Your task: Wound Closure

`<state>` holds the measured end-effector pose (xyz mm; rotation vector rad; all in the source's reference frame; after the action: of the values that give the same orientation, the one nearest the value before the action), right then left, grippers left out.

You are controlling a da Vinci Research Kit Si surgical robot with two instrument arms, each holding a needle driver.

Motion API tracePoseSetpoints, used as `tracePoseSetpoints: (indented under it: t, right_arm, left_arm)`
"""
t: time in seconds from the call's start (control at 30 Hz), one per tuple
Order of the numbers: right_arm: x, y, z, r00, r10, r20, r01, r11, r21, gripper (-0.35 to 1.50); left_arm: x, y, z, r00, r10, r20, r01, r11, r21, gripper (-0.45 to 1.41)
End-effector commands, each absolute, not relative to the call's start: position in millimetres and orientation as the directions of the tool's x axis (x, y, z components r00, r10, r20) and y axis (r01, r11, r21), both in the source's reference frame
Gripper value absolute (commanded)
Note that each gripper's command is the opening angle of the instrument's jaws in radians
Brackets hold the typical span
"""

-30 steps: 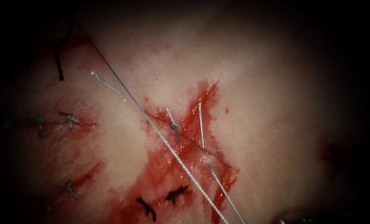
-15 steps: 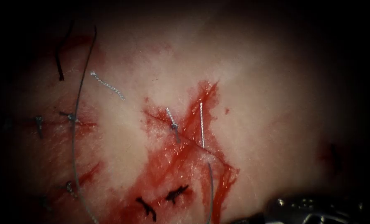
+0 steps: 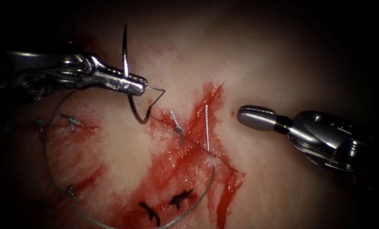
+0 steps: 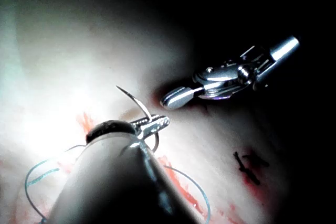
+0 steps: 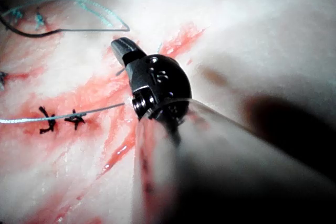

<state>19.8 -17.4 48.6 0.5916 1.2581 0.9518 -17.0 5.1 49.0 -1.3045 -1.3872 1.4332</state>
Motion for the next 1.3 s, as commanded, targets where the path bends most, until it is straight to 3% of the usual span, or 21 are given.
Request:
tracePoseSetpoints:
  t: [0.03,0.53,1.3]
  right_arm:
    - [20.4,-18.4,49.4,0.026,0.879,-0.476,-0.252,0.466,0.848,-0.35]
    - [25.5,-25.3,53.7,0.071,0.926,-0.372,-0.238,0.378,0.895,-0.35]
    - [25.2,-25.9,61.4,0.130,0.911,-0.391,-0.304,0.412,0.859,-0.35]
  left_arm:
    - [-17.8,4.6,49.4,-0.227,0.959,-0.168,0.150,-0.136,-0.979,-0.45]
    - [-18.3,4.1,49.8,-0.250,0.956,-0.153,0.159,-0.115,-0.980,-0.45]
    - [-16.7,6.0,47.8,-0.231,0.961,-0.154,0.157,-0.120,-0.980,-0.45]
